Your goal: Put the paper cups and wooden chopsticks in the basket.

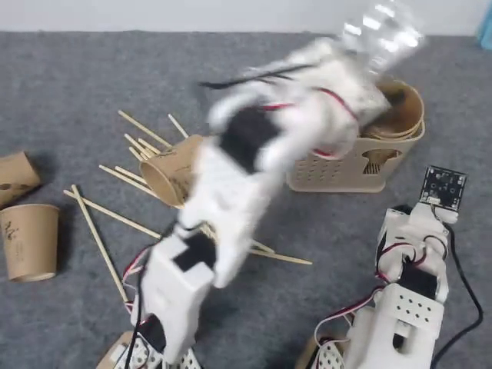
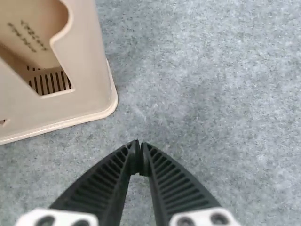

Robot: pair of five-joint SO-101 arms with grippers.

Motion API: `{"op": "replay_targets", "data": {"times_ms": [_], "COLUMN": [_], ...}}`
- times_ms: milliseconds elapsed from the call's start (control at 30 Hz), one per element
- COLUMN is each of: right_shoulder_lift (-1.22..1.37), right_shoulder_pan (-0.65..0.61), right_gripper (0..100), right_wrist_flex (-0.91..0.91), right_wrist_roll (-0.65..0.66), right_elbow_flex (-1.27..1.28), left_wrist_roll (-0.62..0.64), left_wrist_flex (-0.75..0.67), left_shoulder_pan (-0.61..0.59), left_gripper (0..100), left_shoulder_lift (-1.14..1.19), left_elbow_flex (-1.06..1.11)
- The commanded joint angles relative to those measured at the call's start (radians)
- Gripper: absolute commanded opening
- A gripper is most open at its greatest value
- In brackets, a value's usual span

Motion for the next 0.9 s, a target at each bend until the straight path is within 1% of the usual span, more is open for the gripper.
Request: {"op": "replay_targets", "data": {"times_ms": [0,33,67,200,300,367,500,600,700,867], "right_shoulder_lift": [-0.028,-0.028,-0.028,-0.028,-0.028,-0.028,-0.028,-0.028,-0.030,-0.030], "right_shoulder_pan": [-0.019,-0.025,-0.028,-0.030,-0.033,-0.033,-0.065,-0.064,-0.064,-0.064], "right_gripper": [1.6,1.6,1.6,1.6,1.6,1.6,1.6,1.6,1.6,1.6], "right_wrist_flex": [-0.022,-0.022,-0.021,-0.019,-0.021,-0.021,-0.015,-0.012,0.002,0.005], "right_wrist_roll": [0.009,0.009,0.009,0.009,0.017,0.032,0.041,0.043,0.043,0.043], "right_elbow_flex": [-0.006,-0.006,-0.006,-0.005,0.002,0.003,0.005,0.005,0.005,0.005], "left_wrist_roll": [0.069,0.094,0.127,0.341,0.423,0.436,0.436,0.470,0.497,0.500], "left_wrist_flex": [0.126,0.157,0.158,0.157,0.157,0.157,0.147,0.095,-0.020,-0.262], "left_shoulder_pan": [-0.130,-0.172,-0.216,-0.486,-0.654,-0.712,-0.724,-0.729,-0.732,-0.730], "left_gripper": [23,23,23,18,16,16,16,16,16,16], "left_shoulder_lift": [-0.127,-0.144,-0.161,-0.250,-0.341,-0.427,-0.641,-0.790,-0.914,-1.071], "left_elbow_flex": [-0.093,-0.104,-0.099,0.010,0.196,0.380,0.750,1.003,1.277,1.735]}}
